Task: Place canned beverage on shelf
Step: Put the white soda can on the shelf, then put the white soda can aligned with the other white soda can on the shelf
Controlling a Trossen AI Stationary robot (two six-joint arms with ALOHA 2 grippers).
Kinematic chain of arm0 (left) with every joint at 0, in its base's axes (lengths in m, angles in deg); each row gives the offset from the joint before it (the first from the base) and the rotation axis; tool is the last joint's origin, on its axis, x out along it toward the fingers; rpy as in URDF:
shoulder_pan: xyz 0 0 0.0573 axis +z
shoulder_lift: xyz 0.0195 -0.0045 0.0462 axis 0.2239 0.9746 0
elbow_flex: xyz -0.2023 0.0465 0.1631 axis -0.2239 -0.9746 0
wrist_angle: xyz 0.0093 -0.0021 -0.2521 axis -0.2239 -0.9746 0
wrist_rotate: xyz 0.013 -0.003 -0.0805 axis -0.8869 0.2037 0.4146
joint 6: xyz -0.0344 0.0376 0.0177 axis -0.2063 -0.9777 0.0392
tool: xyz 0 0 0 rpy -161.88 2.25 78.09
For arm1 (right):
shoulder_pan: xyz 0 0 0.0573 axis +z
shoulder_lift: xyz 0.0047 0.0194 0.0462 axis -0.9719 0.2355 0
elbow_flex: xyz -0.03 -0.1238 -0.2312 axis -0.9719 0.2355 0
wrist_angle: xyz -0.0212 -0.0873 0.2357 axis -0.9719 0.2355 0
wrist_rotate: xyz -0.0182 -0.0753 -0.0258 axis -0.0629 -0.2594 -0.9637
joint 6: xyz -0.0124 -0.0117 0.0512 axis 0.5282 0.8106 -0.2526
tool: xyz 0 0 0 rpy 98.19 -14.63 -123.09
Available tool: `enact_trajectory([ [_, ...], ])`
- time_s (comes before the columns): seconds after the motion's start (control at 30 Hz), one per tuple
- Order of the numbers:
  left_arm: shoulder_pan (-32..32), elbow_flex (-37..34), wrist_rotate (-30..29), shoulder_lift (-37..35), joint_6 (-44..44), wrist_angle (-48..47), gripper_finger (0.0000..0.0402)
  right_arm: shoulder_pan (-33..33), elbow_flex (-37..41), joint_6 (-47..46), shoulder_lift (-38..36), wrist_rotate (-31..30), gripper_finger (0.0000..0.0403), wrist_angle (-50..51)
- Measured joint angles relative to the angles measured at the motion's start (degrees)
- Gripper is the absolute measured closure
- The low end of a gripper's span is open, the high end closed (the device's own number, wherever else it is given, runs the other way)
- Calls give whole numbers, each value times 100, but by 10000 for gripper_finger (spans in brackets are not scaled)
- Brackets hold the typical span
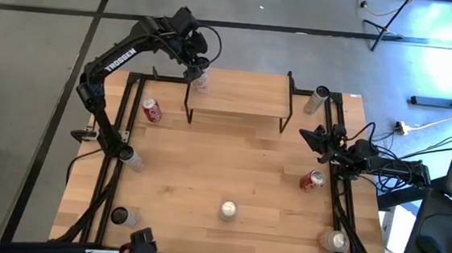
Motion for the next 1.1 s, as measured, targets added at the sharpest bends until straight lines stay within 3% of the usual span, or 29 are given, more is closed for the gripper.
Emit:
enact_trajectory([
  [0.43, -143, 102, -47, -204, 184, -220, 126, 0, -4, 0, 0, -9, 402, -49],
  [0.67, -455, 102, -109, -853, 614, -103, 127, -2, -661, 454, 163, -332, 402, 610],
  [1.1, -1500, 106, -146, -1737, 2758, -577, 127, -2, -1961, 1649, 1549, -40, 402, 997],
])
